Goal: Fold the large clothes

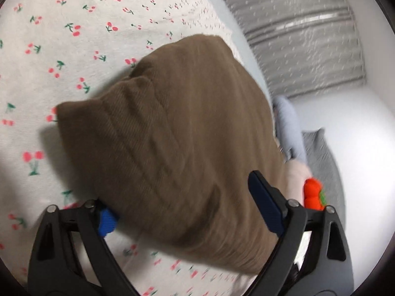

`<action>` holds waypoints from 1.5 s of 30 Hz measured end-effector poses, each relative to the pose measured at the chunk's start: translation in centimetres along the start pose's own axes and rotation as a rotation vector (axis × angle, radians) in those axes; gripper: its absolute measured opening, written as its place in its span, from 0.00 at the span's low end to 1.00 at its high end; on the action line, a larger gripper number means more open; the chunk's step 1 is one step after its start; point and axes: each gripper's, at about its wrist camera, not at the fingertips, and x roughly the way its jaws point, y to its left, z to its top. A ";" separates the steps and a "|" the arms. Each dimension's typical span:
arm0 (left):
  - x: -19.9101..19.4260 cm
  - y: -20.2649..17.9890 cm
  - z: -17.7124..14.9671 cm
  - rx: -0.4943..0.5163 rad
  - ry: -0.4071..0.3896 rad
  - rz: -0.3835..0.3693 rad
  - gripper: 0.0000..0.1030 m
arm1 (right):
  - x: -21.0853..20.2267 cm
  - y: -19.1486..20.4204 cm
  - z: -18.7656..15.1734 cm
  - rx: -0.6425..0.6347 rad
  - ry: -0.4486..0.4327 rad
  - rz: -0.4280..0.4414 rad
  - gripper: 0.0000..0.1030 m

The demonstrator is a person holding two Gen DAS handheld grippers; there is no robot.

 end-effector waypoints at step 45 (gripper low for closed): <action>12.6 -24.5 -22.0 1.506 0.340 -0.228 0.27 | 0.9 -21.1 -2.9 0.785 0.027 0.563 0.58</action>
